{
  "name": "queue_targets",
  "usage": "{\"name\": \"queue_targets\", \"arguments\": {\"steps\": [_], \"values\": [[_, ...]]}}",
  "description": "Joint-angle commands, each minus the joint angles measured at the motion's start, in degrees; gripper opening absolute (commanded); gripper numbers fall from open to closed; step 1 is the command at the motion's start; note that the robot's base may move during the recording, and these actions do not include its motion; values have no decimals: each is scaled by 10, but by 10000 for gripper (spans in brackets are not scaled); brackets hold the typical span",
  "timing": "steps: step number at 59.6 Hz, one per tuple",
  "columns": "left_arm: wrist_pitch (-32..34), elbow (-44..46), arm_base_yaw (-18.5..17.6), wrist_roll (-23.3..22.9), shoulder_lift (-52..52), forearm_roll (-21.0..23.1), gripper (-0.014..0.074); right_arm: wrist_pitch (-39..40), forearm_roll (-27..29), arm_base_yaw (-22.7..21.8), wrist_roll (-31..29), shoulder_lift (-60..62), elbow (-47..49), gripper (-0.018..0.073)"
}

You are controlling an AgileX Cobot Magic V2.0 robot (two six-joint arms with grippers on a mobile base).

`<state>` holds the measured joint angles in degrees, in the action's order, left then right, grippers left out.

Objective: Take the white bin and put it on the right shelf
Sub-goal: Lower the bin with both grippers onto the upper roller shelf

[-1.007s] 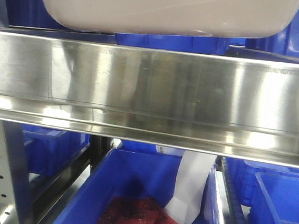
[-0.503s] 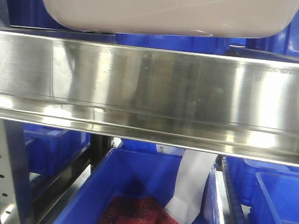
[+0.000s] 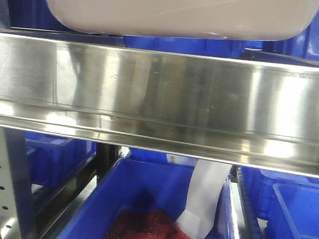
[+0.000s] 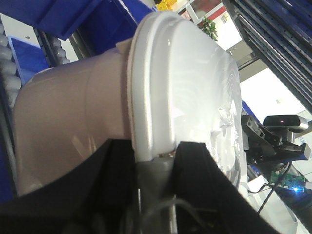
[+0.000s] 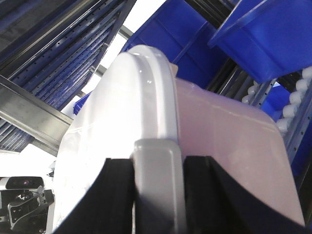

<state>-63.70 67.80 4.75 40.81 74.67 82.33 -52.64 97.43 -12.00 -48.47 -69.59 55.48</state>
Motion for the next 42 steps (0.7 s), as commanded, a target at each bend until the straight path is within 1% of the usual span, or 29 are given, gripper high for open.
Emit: {"name": "queue_targets", "arguments": {"steps": [1, 8, 13, 17, 23, 29, 32, 36, 39, 42], "values": [[-105, 21, -21, 13, -20, 53, -126, -113, 53, 17, -2, 22, 25, 58], [-83, 41, -21, 13, -12, 48, -126, -119, 45, 17, -2, 22, 25, 58], [-60, 58, -21, 13, -6, 40, -126, -119, 23, 17, -2, 22, 25, 58], [-42, 67, -21, 13, 1, 21, -126, -113, 2, 17, -2, 22, 25, 58], [-37, 68, -21, 13, 12, 13, -126, -104, -23, 17, -2, 21, 25, 58], [-30, 68, -32, 13, 27, 4, -126, -99, -43, 17, -2, 19, 25, 58], [-25, 68, -41, 27, 36, -2, -124, -99, -49, 17, -2, 14, 25, 58], [-19, 68, -53, 29, 45, -5, -121, -100, -53, 17, -2, 7, 25, 58], [-16, 68, -62, 30, 48, -6, -107, -102, -54, 17, -2, 1, 25, 58], [-11, 68, -68, 36, 52, -8, -75, -105, -54, 17, -3, -3, 25, 58]]}}
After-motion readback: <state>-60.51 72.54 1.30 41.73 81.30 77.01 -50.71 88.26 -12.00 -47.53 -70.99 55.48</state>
